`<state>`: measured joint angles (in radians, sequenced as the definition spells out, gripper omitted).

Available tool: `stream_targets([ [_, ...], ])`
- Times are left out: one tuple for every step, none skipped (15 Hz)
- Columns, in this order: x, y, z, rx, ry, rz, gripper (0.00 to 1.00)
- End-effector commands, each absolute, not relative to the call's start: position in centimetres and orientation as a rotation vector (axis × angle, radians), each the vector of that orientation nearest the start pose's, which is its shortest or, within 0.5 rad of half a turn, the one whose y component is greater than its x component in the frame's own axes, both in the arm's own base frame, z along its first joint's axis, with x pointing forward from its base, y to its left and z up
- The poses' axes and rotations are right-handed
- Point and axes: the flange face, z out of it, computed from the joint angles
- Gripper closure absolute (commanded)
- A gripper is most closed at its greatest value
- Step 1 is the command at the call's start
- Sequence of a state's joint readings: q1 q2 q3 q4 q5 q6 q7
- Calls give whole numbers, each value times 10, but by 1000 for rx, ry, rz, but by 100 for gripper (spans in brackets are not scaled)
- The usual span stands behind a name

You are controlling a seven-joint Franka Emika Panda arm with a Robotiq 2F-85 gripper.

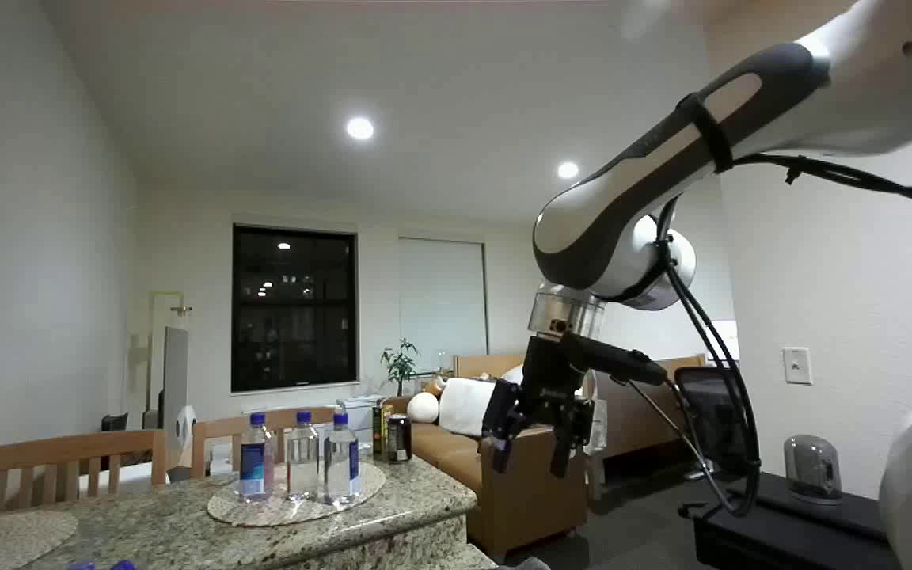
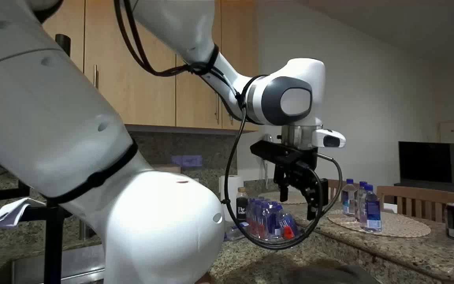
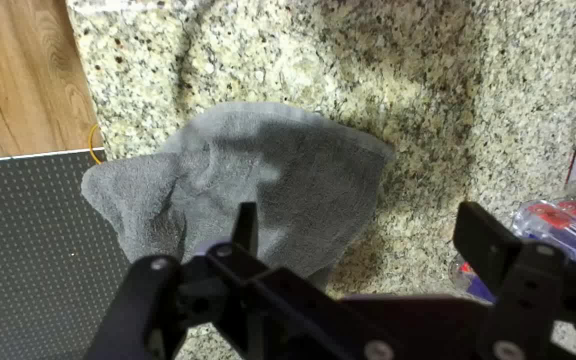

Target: Move the towel to the left

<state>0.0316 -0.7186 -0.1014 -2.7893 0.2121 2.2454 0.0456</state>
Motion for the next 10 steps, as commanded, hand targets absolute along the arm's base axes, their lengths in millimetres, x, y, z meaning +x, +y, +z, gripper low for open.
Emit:
stream_targets([
  [335,-15,420,-2874,311,-229,0],
  [334,-15,417,-2875,312,-219,0],
  [334,-15,416,-2876,312,-215,0],
  [334,-15,416,-2876,312,-214,0],
  [334,-15,416,-2876,312,-214,0],
  [334,-15,416,-2876,312,-214,0],
  [334,-15,416,-2876,312,-214,0],
  [334,-15,416,-2876,312,-214,0],
  [334,-15,416,-2876,312,-214,0],
  [334,-15,416,-2876,312,-214,0],
])
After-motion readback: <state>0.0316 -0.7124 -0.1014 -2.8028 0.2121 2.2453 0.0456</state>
